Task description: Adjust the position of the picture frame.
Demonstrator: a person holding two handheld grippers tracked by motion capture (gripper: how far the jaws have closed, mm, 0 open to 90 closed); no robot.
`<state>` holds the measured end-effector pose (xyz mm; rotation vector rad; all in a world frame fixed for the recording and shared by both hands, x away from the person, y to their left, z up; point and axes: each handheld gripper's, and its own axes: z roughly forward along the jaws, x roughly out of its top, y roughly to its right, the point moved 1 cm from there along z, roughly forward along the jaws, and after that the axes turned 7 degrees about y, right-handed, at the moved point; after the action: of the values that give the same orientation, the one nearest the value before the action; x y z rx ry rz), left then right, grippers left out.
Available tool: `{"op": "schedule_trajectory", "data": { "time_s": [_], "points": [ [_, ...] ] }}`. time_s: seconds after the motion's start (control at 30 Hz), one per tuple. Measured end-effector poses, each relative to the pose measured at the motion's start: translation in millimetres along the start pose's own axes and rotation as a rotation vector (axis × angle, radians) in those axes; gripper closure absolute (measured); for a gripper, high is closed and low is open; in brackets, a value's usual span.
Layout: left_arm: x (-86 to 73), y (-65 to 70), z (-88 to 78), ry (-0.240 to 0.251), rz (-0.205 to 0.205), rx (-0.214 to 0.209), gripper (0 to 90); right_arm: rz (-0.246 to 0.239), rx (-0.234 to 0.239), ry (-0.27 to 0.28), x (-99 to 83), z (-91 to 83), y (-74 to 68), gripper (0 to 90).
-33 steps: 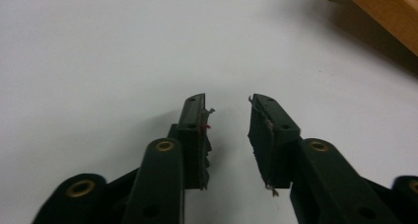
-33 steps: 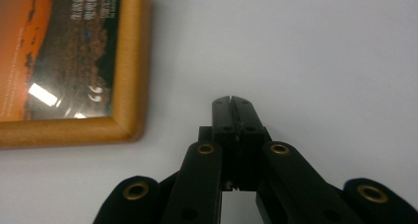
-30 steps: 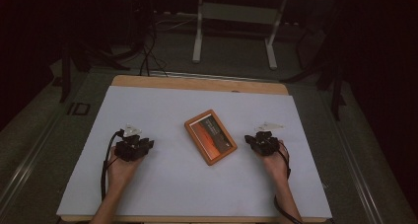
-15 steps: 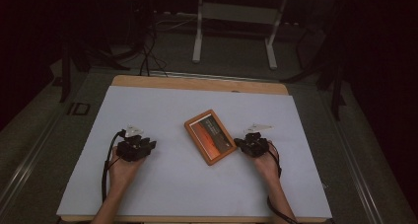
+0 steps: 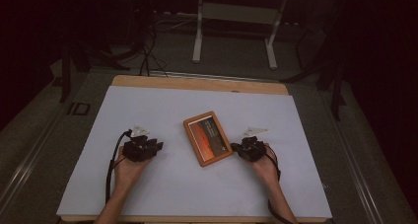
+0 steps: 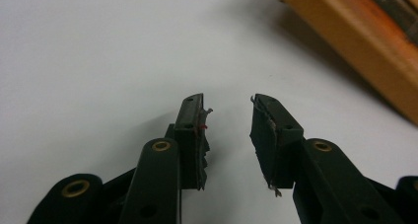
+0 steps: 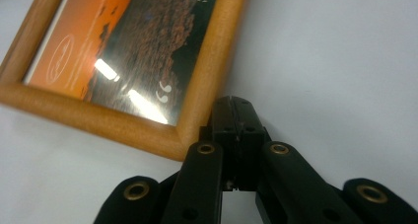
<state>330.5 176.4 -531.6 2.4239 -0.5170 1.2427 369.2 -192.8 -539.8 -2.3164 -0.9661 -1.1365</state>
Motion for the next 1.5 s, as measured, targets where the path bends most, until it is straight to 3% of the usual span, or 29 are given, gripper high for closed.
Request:
{"op": "schedule_trajectory", "data": {
  "time_s": [0.33,0.47,0.53,0.7,0.87,0.93,1.03,1.23,1.5],
  "points": [
    [6.9,14.7,8.6,0.004,0.026,-0.064,61.4,-0.061,0.059,-0.038,2.4,7.0,-26.9,90.0],
    [7.4,16.2,9.6,0.008,0.015,-0.079,58.6,-0.093,0.084,-0.049,5.1,11.0,-36.4,89.9],
    [8.4,16.3,9.9,0.016,-0.001,-0.097,56.1,-0.101,0.074,-0.051,6.7,11.6,-37.3,89.4],
    [12.9,21.8,13.8,0.015,0.012,-0.126,47.8,-0.059,0.047,-0.014,14.3,6.5,-32.2,80.4],
    [16.1,29.3,22.9,-0.013,0.013,-0.144,34.8,0.032,0.052,0.029,23.9,6.2,-28.5,63.3],
    [16.7,31.0,26.6,-0.024,0.013,-0.138,29.7,0.061,0.026,0.043,28.2,7.5,-26.3,48.7],
    [16.6,32.7,32.7,-0.036,-0.007,-0.165,25.9,0.145,0.067,0.081,32.4,9.3,-22.1,42.2],
    [18.4,37.7,44.4,-0.040,-0.013,-0.203,20.5,0.186,0.101,0.076,35.9,23.1,-23.6,32.4],
    [17.8,40.0,58.2,-0.056,-0.031,-0.243,18.9,0.227,0.127,0.041,35.2,43.4,-24.0,28.6]
  ]
}}
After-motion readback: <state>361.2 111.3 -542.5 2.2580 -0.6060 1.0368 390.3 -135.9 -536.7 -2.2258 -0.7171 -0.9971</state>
